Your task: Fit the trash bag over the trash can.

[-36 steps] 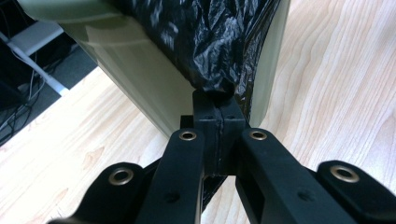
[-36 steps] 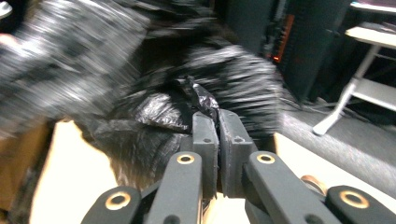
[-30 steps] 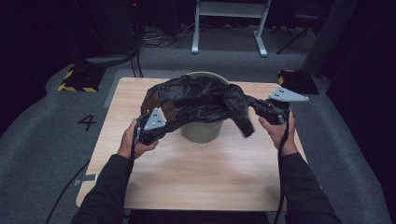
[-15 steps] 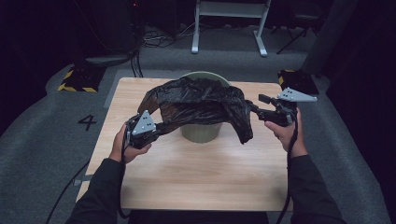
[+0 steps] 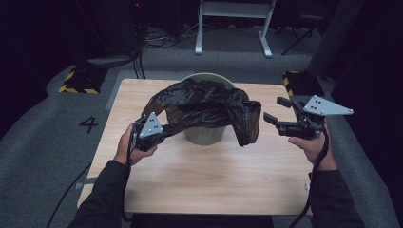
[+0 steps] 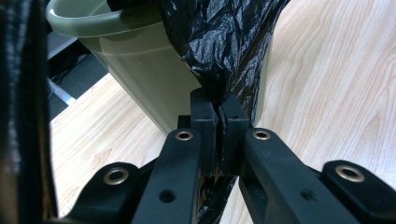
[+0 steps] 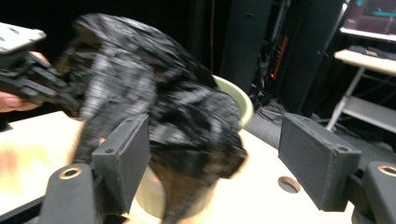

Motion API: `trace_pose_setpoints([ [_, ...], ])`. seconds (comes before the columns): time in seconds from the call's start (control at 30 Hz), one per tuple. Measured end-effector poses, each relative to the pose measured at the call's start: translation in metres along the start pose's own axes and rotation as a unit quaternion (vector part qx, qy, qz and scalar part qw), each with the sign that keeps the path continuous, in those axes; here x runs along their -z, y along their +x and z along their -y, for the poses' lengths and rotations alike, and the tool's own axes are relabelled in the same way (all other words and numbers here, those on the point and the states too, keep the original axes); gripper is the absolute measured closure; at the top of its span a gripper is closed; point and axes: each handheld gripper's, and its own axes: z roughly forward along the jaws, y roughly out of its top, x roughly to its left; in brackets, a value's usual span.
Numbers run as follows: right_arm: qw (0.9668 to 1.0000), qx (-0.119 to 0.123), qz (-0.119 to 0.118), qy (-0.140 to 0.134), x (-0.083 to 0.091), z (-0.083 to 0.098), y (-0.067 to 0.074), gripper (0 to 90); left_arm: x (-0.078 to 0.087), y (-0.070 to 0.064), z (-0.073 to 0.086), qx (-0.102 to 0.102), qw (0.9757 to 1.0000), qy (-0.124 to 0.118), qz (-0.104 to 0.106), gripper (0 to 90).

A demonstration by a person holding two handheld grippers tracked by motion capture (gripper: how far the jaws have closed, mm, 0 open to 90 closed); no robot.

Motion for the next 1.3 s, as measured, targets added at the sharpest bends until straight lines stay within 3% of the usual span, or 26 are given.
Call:
trace_pose_setpoints([
  [0.27,0.9984,0.038,-0.041,-0.011,-0.013,-0.021,0.045,19.2,-0.001,0.001,-0.001,-0.006,1.0,0.005,-0.004,87.3],
  [0.37,0.9978,0.059,-0.031,-0.001,-0.03,-0.029,0.057,17.8,-0.003,0.0,-0.002,-0.005,1.0,0.006,-0.004,87.3],
  [0.43,0.9981,0.057,-0.022,0.007,-0.042,-0.032,0.058,18.9,-0.004,0.0,-0.002,-0.006,0.9999,0.007,-0.003,87.3],
  [0.47,0.9981,0.06,-0.011,0.015,-0.05,-0.033,0.056,22.4,-0.005,-0.001,-0.002,-0.006,0.9999,0.009,-0.002,87.3],
  [0.53,0.9973,0.06,0.025,0.034,-0.064,-0.034,0.05,38.9,-0.007,0.0,-0.002,-0.007,0.9999,0.011,-0.001,87.3],
  [0.6,0.997,0.047,0.036,0.05,-0.077,-0.033,0.039,54.6,-0.009,0.0,-0.002,-0.009,0.9998,0.015,0.002,88.2],
  [0.67,0.995,0.042,0.064,0.064,-0.089,-0.032,0.028,68.9,-0.009,0.001,-0.002,-0.01,0.9998,0.017,0.006,88.6],
  [0.77,0.9936,0.024,0.081,0.076,-0.101,-0.027,0.011,82.0,-0.01,0.0,0.0,-0.015,0.9996,0.022,0.009,89.1],
  [0.9,0.9906,0.0,0.1,0.093,-0.112,-0.019,-0.009,87.5,-0.01,-0.002,0.002,-0.017,0.9993,0.027,0.02,89.5],
  [1.07,0.983,-0.015,0.13,0.128,-0.123,-0.009,-0.027,87.9,-0.008,-0.004,0.007,-0.022,0.9985,0.038,0.032,89.6],
  [1.13,0.982,-0.028,0.13,0.134,-0.127,-0.004,-0.034,88.0,-0.006,-0.005,0.009,-0.023,0.9983,0.036,0.039,89.1],
  [1.17,0.9821,-0.033,0.127,0.135,-0.128,-0.002,-0.035,88.2,-0.005,-0.005,0.01,-0.019,0.9984,0.035,0.04,86.0],
  [1.23,0.9822,-0.035,0.125,0.136,-0.128,0.0,-0.036,88.3,0.0,-0.006,0.01,-0.001,0.9983,0.028,0.05,60.8],
  [1.3,0.9825,-0.032,0.124,0.135,-0.127,0.001,-0.036,88.4,0.006,-0.011,0.009,-0.008,0.998,0.016,0.061,46.1],
])
